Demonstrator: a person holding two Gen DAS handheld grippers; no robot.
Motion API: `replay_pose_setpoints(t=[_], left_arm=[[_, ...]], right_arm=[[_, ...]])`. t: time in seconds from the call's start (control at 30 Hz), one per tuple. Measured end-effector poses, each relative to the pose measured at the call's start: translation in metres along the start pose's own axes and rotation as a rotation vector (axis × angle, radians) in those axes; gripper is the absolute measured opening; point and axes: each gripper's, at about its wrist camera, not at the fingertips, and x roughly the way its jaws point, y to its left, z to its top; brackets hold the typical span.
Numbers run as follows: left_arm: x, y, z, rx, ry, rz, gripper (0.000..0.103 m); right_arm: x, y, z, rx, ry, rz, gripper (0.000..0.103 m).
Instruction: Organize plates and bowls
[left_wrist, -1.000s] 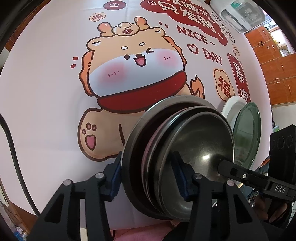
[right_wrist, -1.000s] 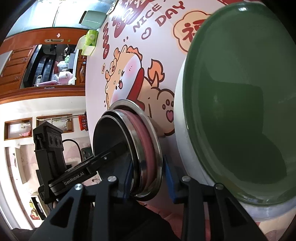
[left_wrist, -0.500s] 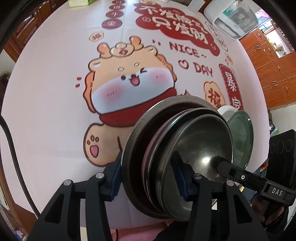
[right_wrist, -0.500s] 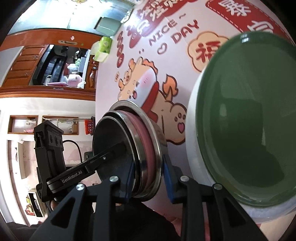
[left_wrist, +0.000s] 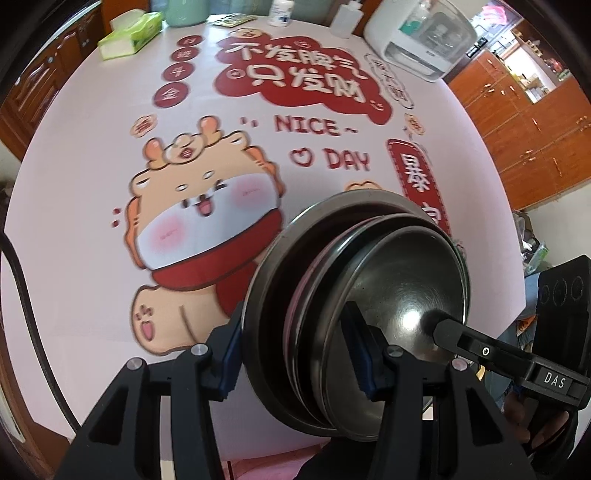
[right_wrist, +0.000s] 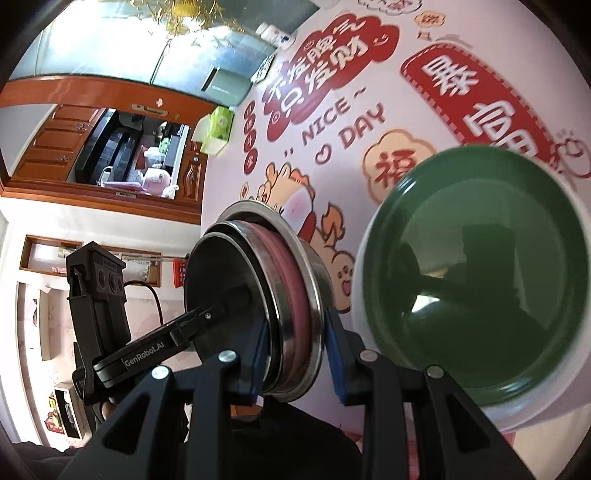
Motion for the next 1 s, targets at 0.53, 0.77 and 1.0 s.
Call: replay_pose_setpoints(t=[0.53, 0.77, 1.0], left_arm=[[0.038, -0.082, 0.012, 0.039, 0.060, -0.035, 0.048], [0.059, -0.107, 0.009, 0.013, 0.101, -0.036, 0.048], [0.074, -0.117, 0.001, -0.047, 0.126, -0.026, 0.048]], right_arm=[[-0.063, -0.054, 0.019, 0.063, -0.012, -0.060, 0.029], [-0.076, -0.079, 0.027, 0.085, 0.030, -0.089, 0.029], [-0.075, -0.096, 0.038, 0.074, 0.092, -0.102, 0.029]])
